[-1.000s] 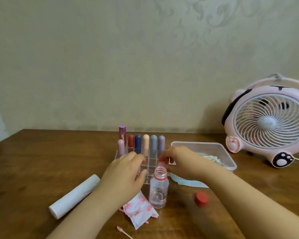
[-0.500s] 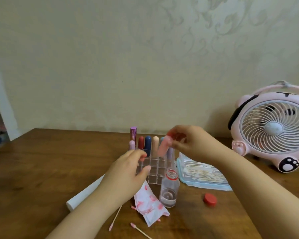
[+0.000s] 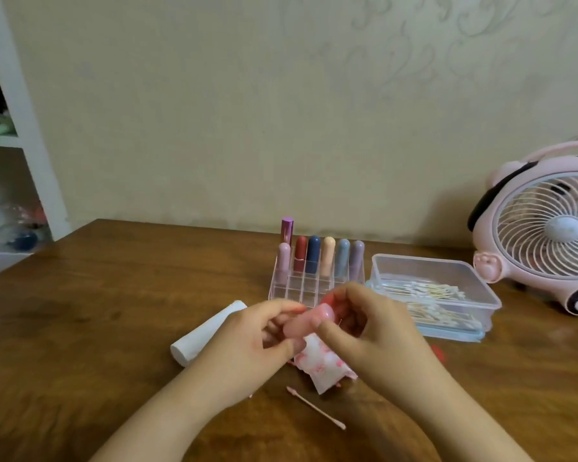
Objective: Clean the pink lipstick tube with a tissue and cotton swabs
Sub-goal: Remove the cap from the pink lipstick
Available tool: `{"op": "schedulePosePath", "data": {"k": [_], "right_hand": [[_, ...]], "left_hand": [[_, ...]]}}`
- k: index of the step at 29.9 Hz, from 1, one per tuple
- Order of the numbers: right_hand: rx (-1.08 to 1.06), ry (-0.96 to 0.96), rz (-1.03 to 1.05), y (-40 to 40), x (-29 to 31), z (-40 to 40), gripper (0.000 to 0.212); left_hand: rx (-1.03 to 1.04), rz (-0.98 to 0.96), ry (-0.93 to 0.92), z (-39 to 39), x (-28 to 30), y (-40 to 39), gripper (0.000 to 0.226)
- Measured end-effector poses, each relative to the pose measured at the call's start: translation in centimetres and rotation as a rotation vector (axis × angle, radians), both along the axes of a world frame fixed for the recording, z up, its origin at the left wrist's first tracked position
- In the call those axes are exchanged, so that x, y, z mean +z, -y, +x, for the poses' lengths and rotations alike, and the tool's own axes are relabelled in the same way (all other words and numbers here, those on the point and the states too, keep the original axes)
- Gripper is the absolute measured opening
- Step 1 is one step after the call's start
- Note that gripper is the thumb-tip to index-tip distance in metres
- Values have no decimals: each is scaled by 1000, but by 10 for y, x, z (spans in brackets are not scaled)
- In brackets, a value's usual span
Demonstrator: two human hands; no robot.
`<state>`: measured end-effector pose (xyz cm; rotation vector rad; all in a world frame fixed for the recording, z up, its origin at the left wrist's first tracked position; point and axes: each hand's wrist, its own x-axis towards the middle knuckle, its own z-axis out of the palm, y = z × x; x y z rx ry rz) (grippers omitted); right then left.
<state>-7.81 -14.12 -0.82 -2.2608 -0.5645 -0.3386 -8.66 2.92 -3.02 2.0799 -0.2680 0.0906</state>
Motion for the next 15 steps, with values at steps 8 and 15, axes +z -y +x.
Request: {"op": "schedulePosePath", "data": {"k": [8, 15], "right_hand": [[-15, -24, -64, 0, -20, -4, 10], [-72, -149, 223, 19, -6, 0, 8]], "left_hand": [[-20, 237, 24, -1, -2, 3, 17], [130, 130, 7, 5, 1, -12, 23]]}}
